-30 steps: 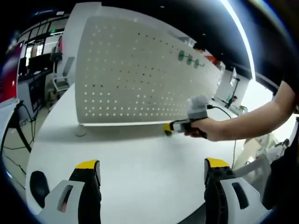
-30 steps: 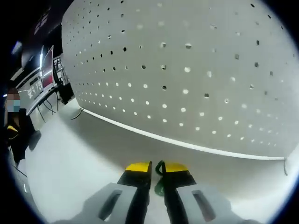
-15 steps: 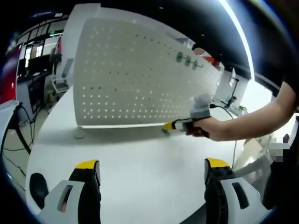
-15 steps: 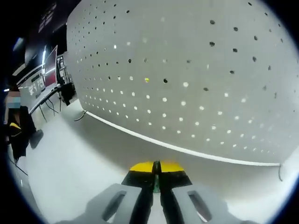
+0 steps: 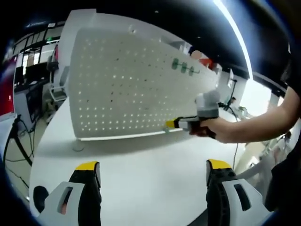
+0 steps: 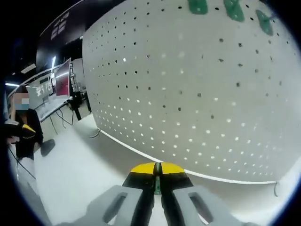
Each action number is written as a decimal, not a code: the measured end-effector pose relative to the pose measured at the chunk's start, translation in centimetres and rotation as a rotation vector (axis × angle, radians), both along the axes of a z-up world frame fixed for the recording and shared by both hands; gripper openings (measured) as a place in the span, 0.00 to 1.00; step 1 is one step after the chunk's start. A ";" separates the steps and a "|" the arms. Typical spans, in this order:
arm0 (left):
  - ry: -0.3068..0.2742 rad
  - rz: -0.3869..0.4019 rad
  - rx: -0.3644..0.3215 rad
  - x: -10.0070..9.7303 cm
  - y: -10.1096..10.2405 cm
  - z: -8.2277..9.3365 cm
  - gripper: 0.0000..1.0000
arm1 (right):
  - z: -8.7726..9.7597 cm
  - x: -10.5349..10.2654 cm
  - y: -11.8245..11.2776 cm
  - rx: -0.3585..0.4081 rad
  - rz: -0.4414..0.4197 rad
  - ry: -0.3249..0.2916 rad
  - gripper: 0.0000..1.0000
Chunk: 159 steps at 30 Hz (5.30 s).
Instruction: Insert the hook assembly into the mounting plate slot until the hook locks in place.
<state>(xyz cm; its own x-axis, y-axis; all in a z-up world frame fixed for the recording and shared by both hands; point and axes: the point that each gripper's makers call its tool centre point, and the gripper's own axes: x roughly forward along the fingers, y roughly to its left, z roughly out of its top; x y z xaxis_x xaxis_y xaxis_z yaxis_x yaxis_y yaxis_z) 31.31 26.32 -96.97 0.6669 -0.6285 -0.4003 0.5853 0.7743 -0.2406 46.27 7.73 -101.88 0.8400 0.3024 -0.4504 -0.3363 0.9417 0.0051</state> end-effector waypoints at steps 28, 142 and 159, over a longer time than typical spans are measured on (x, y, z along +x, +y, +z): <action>0.046 0.003 -0.123 1.4 -3.1 3.4 0.78 | 12.4 -10.1 9.8 0.428 0.198 -0.158 0.00; -0.182 -0.137 -0.058 -0.8 -4.9 7.3 0.46 | 15.2 -14.9 13.4 0.436 0.386 -0.106 0.00; -0.140 -0.166 -0.148 -1.6 -6.4 7.3 0.93 | 14.5 -14.0 10.3 0.348 0.332 -0.169 0.00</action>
<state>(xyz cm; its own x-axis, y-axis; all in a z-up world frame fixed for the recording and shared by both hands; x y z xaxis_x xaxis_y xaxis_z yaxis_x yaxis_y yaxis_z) 29.73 19.94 -89.69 0.5920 -0.7790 -0.2067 0.7373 0.6270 -0.2516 32.32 18.05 -87.35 0.7257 0.6732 -0.1418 -0.6402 0.7363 0.2192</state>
